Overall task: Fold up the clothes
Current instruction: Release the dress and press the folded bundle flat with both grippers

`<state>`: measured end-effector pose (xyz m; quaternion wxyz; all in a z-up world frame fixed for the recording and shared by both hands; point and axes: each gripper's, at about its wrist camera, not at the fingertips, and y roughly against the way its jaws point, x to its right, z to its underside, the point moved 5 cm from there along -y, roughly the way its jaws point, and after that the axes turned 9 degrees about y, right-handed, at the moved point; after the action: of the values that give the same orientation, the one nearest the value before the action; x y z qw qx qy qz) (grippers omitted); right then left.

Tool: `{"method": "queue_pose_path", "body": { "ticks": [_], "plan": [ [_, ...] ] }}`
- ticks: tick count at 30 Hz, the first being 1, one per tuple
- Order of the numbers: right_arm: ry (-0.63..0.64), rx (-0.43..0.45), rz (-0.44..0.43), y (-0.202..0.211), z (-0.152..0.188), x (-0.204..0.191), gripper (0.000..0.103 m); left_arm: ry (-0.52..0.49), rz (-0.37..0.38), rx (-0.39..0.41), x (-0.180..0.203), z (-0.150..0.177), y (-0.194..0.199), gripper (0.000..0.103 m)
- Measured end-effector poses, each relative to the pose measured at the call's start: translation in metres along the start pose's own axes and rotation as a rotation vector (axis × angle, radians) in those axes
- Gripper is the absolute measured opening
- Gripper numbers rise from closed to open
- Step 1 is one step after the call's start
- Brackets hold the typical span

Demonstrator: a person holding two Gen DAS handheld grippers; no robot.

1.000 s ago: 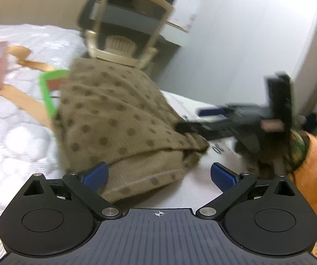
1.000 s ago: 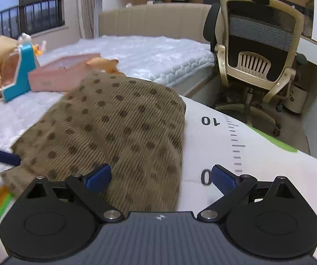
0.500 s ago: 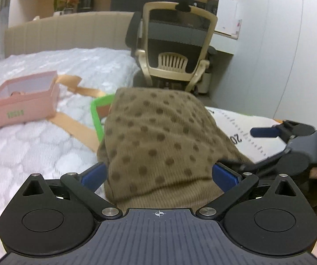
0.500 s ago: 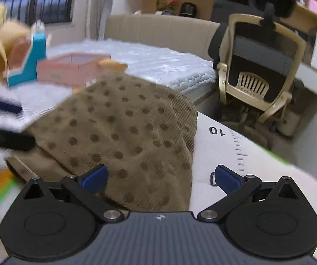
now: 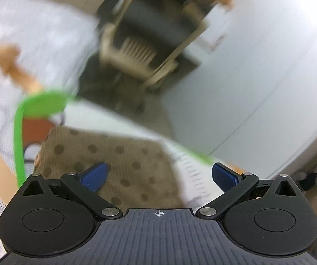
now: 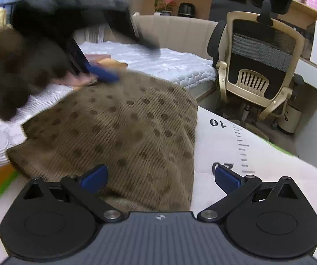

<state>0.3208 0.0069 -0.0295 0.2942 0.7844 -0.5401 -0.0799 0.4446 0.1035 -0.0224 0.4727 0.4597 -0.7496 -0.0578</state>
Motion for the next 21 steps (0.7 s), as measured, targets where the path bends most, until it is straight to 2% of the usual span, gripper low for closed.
{"method": "queue_pose_path", "body": {
  "ticks": [2,6,8,10,12,14,16,19,21],
  "plan": [
    [-0.041,0.031,-0.042,0.011,-0.004,0.004,0.103,0.001,0.039,-0.002,-0.007,-0.003,-0.008,0.103],
    [-0.086,0.075,-0.1,0.011,-0.023,0.008,0.103,-0.009,0.044,-0.003,-0.007,-0.003,-0.008,0.103],
    [-0.031,-0.001,-0.077,-0.01,-0.022,0.0,0.103,-0.002,0.042,0.025,-0.005,-0.002,0.0,0.103],
    [0.031,-0.087,-0.049,-0.031,-0.013,-0.01,0.103,-0.006,0.005,0.08,-0.002,0.003,0.02,0.103],
    [0.005,-0.081,-0.05,-0.027,-0.007,-0.01,0.103,-0.038,-0.065,0.141,0.007,0.016,0.048,0.103],
    [-0.039,-0.057,-0.062,-0.007,-0.002,-0.005,0.103,-0.121,-0.154,0.206,0.023,0.043,0.084,0.103],
    [-0.076,-0.03,-0.072,0.018,0.003,-0.001,0.103,-0.218,-0.244,0.244,0.041,0.086,0.115,0.103],
    [-0.082,-0.016,-0.078,0.06,0.021,-0.002,0.103,-0.291,-0.323,0.241,0.06,0.156,0.149,0.103],
    [-0.054,-0.018,-0.089,0.085,0.037,-0.008,0.103,-0.277,-0.343,0.219,0.068,0.202,0.164,0.103]
  ]
}}
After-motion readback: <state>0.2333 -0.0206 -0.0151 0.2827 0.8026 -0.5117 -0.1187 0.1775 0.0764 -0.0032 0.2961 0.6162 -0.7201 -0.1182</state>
